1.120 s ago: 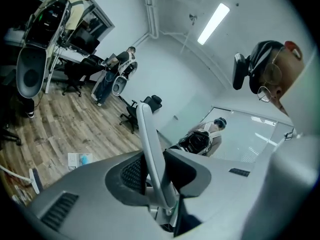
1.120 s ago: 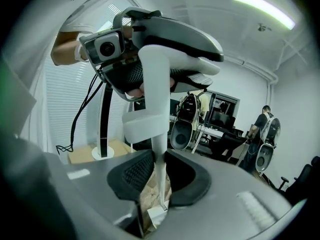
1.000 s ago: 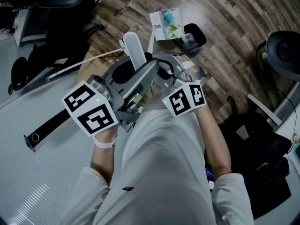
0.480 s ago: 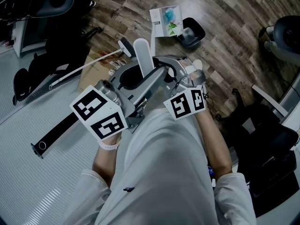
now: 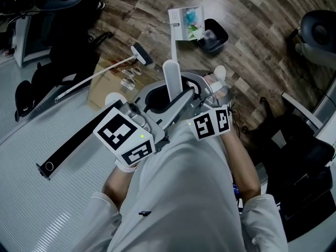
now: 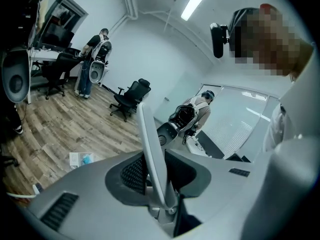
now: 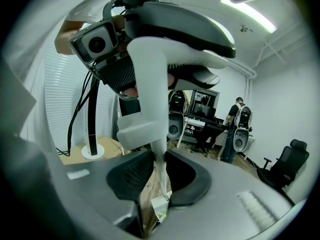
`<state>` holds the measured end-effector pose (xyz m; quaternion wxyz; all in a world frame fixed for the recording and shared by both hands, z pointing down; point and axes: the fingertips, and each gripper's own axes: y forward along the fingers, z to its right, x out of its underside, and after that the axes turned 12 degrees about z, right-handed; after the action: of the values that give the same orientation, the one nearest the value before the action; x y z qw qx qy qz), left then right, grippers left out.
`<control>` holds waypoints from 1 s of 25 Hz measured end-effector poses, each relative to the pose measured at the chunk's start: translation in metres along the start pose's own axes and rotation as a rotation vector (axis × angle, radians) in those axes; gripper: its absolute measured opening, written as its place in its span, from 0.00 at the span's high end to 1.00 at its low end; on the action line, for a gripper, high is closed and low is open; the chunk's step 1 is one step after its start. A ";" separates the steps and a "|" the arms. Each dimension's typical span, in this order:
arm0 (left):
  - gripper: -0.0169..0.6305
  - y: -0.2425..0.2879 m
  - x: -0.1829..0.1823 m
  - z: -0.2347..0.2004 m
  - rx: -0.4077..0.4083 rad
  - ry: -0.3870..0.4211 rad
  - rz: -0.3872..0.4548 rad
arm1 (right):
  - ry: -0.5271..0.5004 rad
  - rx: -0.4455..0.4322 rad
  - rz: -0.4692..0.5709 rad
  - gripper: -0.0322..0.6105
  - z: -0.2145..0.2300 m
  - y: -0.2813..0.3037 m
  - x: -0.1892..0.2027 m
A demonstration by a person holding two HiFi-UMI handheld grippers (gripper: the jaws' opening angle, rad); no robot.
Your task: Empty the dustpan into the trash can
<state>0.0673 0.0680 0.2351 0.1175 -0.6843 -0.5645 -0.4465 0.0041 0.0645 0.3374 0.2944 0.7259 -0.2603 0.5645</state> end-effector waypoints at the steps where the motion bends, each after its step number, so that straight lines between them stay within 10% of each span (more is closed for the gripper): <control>1: 0.82 0.000 0.002 0.002 0.002 0.006 -0.001 | -0.001 0.002 -0.004 0.81 -0.001 -0.002 0.001; 25: 0.82 -0.006 0.044 0.028 0.055 0.119 -0.072 | -0.011 0.070 -0.045 0.81 -0.027 -0.025 0.012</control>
<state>0.0737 0.1180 0.2500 0.1532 -0.6322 -0.5929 -0.4747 0.0070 0.1003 0.3512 0.2800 0.7446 -0.2257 0.5624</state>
